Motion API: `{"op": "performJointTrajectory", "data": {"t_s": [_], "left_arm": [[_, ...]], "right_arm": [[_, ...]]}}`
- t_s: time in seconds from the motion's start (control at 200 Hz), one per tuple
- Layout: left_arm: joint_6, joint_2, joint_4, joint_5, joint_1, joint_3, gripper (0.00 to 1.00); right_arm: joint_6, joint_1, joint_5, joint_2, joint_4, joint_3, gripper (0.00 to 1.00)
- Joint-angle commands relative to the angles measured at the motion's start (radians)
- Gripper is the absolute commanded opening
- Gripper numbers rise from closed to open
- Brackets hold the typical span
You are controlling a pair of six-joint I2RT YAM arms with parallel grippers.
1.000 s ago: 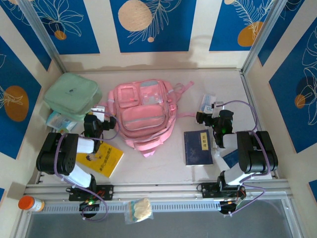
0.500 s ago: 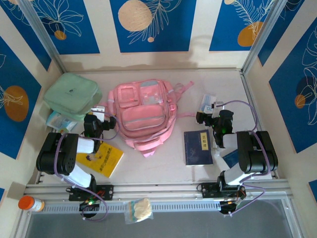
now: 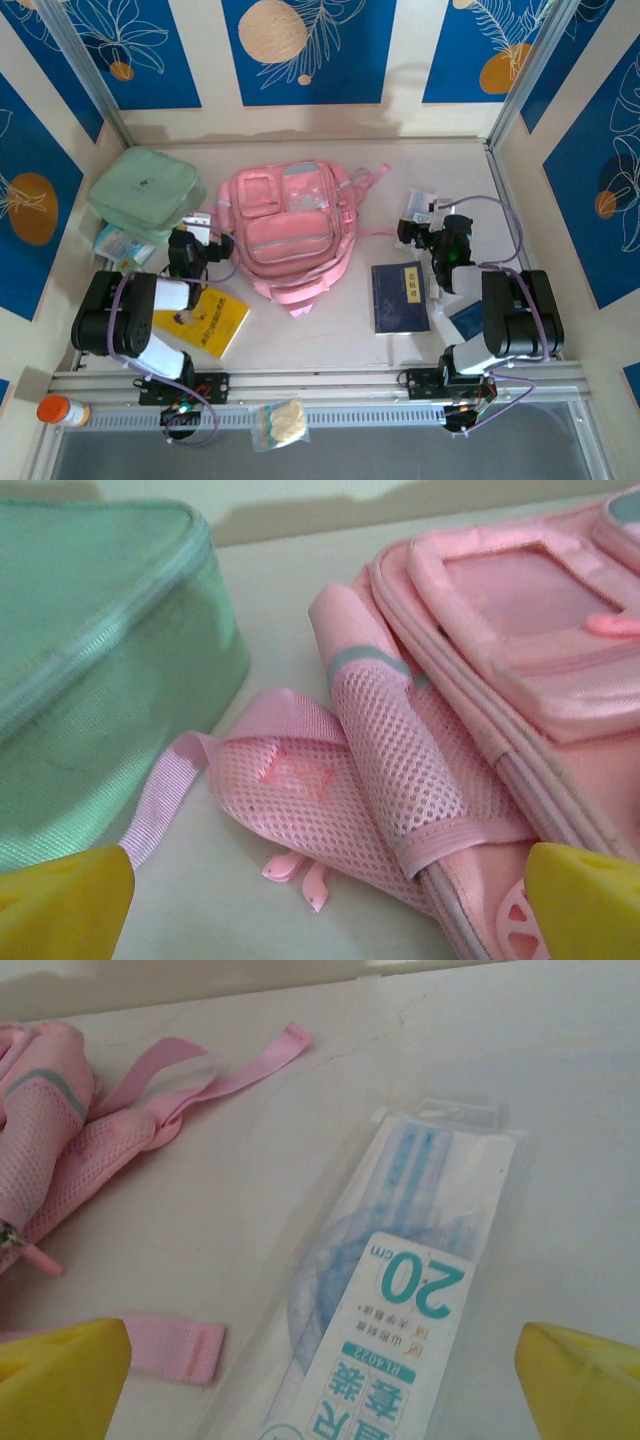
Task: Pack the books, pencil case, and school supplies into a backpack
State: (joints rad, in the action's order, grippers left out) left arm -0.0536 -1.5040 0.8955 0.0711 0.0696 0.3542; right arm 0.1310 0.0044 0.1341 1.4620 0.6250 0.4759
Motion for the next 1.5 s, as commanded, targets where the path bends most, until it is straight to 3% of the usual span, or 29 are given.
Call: {"op": "performJointTrajectory", "data": {"t_s": [0.0,0.135,0.28,0.445,0.57,0.635,0.72,0.83,1.061,1.116,1.231,1.316,1.491], "left_arm": [[0.017,0.114,-0.048,0.009,-0.001,-0.008,0.99],[0.055,0.256,-0.175,0.037,-0.001,-0.002,0.99],[0.139,0.407,-0.334,0.019,-0.001,0.035,0.99],[0.359,0.502,-0.571,0.043,-0.002,0.122,1.0],[0.433,0.508,-0.619,0.05,-0.004,0.131,0.99],[0.466,0.496,-0.753,0.046,-0.004,0.192,0.99],[0.474,0.482,-0.882,-0.049,-0.001,0.265,0.99],[0.571,0.496,-0.971,-0.135,0.024,0.285,1.0],[0.644,0.525,-1.129,-0.12,0.231,0.309,0.99],[0.666,0.52,-1.186,-0.074,0.286,0.327,0.99],[0.711,0.503,-1.236,-0.014,0.39,0.338,0.99],[0.746,0.493,-1.251,0.009,0.447,0.338,0.99],[0.811,0.479,-1.239,0.042,0.536,0.317,0.99]], "right_arm": [[0.053,-0.005,0.046,-0.065,-0.191,0.078,0.99],[0.212,-0.047,0.063,-0.126,-0.402,0.154,0.99],[0.399,-0.137,-0.017,-0.193,-0.62,0.227,0.99],[0.532,-0.261,-0.196,-0.253,-0.59,0.161,0.99],[0.56,-0.292,-0.22,-0.267,-0.66,0.186,0.99],[0.522,-0.255,-0.194,-0.272,-0.74,0.224,0.99],[0.49,-0.188,-0.171,-0.306,-0.807,0.244,0.99],[0.473,-0.043,-0.086,-0.366,-0.875,0.229,0.99],[0.555,0.237,0.047,-0.384,-0.977,0.224,0.99],[0.597,0.301,0.08,-0.371,-1.0,0.229,0.99],[0.586,0.454,0.293,-0.338,-1.006,0.223,0.99],[0.552,0.495,0.366,-0.331,-0.984,0.221,0.99],[0.536,0.482,0.373,-0.31,-0.982,0.241,0.99]]}}
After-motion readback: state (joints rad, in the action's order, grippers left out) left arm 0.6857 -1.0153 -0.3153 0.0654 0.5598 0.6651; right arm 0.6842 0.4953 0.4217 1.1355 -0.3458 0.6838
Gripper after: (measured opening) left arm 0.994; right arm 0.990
